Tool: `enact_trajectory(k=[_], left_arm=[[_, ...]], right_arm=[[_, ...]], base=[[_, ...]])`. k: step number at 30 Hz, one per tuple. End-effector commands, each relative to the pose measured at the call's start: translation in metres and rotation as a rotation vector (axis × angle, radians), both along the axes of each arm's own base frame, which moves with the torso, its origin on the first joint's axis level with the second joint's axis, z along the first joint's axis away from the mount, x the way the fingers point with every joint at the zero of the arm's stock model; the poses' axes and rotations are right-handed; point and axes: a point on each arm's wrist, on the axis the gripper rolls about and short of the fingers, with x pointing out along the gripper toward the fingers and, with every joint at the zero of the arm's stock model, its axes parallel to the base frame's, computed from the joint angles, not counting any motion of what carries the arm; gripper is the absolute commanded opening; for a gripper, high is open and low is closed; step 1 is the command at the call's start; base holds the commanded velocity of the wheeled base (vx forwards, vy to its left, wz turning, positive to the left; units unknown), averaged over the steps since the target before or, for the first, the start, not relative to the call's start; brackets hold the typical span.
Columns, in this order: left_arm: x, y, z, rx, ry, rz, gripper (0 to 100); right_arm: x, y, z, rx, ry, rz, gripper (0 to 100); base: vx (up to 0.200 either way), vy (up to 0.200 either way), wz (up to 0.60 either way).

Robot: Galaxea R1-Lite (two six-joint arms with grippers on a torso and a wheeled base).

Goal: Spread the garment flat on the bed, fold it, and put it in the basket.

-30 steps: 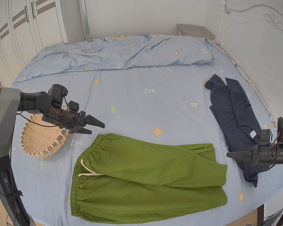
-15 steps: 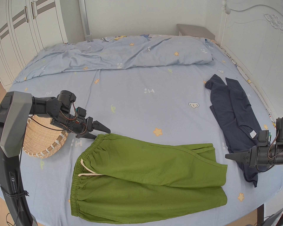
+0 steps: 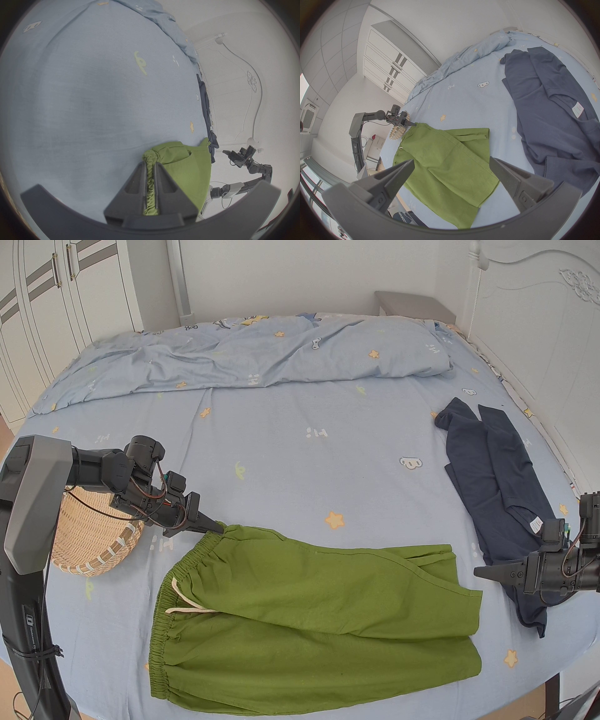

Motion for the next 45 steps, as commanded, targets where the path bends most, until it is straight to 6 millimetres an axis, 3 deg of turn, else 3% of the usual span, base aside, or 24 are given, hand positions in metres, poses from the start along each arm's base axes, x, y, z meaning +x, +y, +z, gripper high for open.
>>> enact_trajectory(k=[1,8,23,30,41,42,45], left_arm=[[-0.002,0.006,0.007,-0.001,-0.015,0.013,0],[-0.011,0.018,0.03,-0.006,-0.059,0.04,0],[-0.012,0.015,0.029,-0.006,-0.052,0.034,0],[-0.013,0.015,0.029,-0.006,-0.052,0.034,0],[-0.013,0.015,0.029,-0.005,-0.049,0.034,0],[-0.013,0.015,0.029,-0.005,-0.049,0.034,0],[-0.013,0.016,0.029,-0.004,-0.046,0.036,0]], right_arm=[[0.005,-0.001,-0.009,0.0,0.039,-0.005,100],[0.02,-0.01,-0.033,0.001,0.131,-0.046,100],[0.023,-0.017,-0.072,-0.007,0.242,-0.09,100],[0.033,-0.011,-0.083,-0.009,0.223,-0.061,100],[0.039,-0.006,-0.081,-0.008,0.189,-0.043,100],[0.039,-0.006,-0.08,-0.007,0.186,-0.044,0],[0.041,-0.007,-0.079,-0.004,0.167,-0.052,0]], base=[[0.0,0.0,0.0],[0.0,0.0,0.0],[0.0,0.0,0.0],[0.0,0.0,0.0],[0.0,0.0,0.0],[0.0,0.0,0.0],[0.0,0.0,0.0]])
